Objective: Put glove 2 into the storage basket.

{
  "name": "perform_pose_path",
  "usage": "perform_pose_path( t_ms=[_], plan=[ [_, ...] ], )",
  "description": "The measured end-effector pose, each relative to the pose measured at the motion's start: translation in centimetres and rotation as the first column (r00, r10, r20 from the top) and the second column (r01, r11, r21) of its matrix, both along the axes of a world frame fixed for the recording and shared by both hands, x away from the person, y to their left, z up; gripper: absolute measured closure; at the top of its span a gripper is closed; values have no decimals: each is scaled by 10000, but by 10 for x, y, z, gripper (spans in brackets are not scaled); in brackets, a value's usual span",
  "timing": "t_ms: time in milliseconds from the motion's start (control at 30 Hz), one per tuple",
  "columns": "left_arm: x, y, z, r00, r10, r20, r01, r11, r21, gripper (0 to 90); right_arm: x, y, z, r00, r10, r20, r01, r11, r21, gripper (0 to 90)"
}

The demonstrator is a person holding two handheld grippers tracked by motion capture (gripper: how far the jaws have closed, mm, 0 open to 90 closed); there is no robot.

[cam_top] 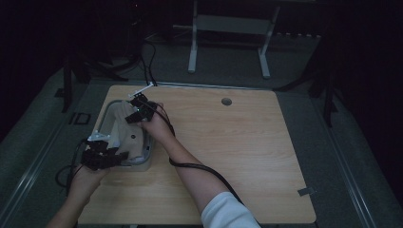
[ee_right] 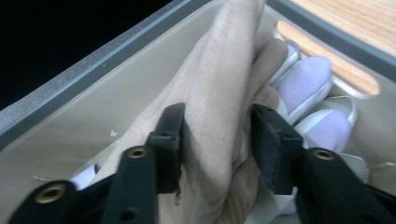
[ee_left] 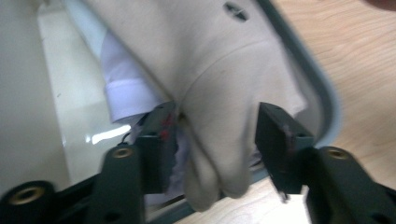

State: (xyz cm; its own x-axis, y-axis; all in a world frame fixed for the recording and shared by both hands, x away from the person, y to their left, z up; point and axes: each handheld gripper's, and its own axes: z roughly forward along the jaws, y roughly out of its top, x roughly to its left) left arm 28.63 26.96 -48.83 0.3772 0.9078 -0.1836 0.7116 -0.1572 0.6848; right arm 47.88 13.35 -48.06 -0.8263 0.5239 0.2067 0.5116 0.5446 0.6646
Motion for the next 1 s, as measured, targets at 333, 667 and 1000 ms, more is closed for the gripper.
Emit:
perform_pose_path(
  t_ms=[333,667,1000],
  plan=[
    [-3,-3,13,9968,235,759,-223,9996,-175,323,-3,-19,16,10000,28,-46,-26,9989,477,266],
    [-2,-18,17,9934,-27,1143,68,9994,-350,273,-11,-45,30,9986,473,239,-493,9948,888,169],
    [-7,-40,24,9835,-279,1785,371,9981,-484,179,-21,-72,29,9969,534,586,-586,9942,907,169]
  ],
)
